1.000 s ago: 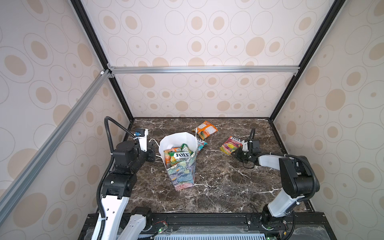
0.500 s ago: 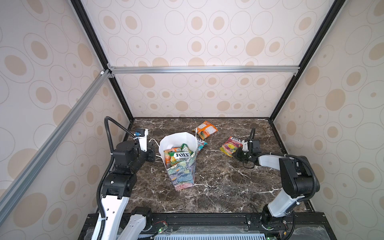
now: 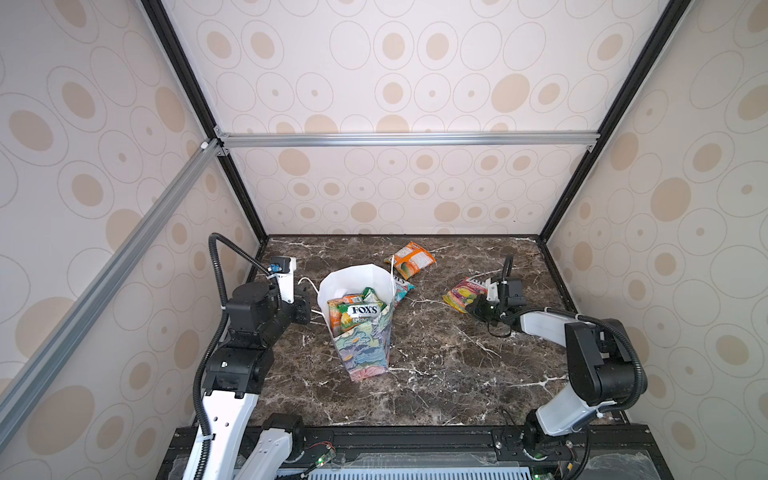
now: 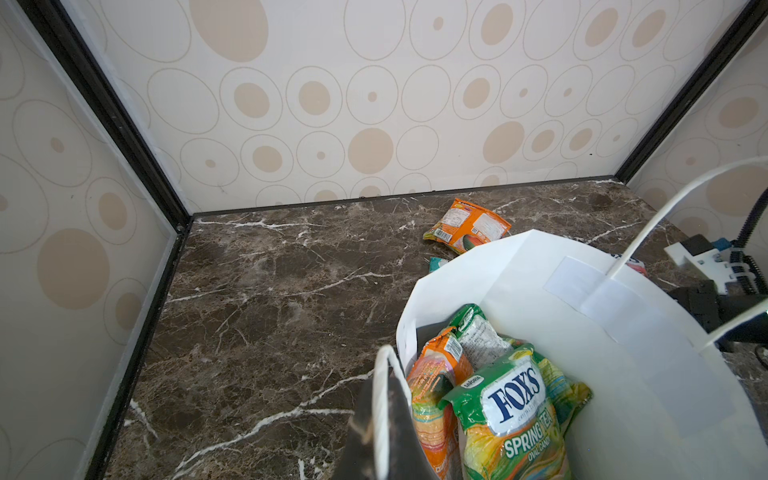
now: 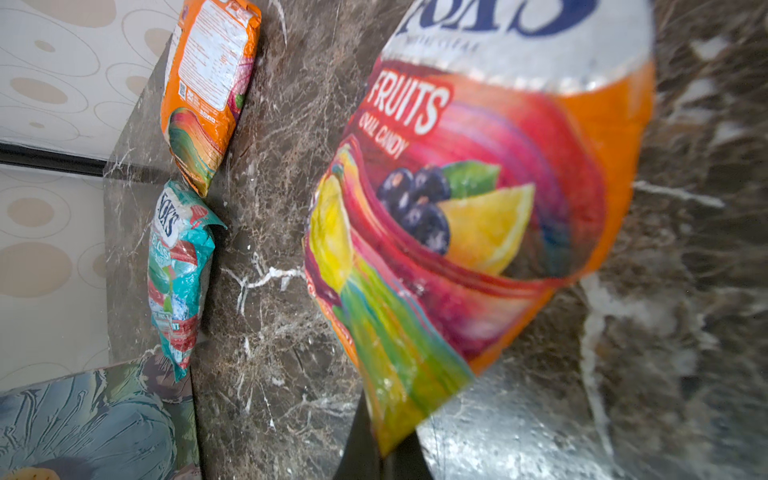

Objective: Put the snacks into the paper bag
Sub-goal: 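Lower the right gripper onto the pink Fruits packet and close it, then lift the pink Fruits packet with the right gripper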

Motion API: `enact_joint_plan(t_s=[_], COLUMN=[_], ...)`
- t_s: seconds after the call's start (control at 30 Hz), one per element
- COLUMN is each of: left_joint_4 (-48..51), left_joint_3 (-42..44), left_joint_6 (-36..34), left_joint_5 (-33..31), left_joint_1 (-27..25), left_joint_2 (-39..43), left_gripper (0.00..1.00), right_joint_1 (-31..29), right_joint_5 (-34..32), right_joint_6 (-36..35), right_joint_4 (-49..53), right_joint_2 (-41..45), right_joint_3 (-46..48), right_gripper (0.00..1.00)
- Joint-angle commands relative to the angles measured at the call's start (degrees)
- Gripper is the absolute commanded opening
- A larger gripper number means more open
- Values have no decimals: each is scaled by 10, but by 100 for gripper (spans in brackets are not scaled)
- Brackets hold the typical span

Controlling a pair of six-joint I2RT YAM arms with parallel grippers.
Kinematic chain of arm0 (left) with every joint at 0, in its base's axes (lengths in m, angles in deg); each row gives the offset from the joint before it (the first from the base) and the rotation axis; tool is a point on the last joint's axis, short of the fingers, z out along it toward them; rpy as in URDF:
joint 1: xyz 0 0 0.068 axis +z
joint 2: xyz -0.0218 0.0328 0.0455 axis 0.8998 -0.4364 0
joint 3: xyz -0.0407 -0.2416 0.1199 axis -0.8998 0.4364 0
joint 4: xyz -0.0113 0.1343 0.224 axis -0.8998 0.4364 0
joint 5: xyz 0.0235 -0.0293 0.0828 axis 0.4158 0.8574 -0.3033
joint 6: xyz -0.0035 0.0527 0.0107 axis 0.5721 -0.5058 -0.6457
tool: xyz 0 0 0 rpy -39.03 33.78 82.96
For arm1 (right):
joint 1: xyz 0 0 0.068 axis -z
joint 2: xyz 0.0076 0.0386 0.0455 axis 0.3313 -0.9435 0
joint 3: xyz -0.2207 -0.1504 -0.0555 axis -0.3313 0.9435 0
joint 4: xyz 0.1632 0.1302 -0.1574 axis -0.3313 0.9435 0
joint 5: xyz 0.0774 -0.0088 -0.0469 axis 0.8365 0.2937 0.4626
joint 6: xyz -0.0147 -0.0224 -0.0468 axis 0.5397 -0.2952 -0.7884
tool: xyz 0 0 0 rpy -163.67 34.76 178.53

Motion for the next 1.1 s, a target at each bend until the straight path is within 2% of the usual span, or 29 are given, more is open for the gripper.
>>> enact_joint_plan(t_s=[0.0,1.07], left_joint_4=[4,4], left_joint_3=[-14,-15], left_joint_6=[-4,-5], left_joint_5=[3,7], left_joint_1=[-1,-1], left_joint_2=[1,4], left_gripper=[0,0], right_joint_1=[4,3], right_joint_5=[11,37], right_joint_6=[-9,-72], right_joint_4=[12,168], right_joint_2=[22,190], right_joint_3=[-3,-73], right_gripper=[0,0])
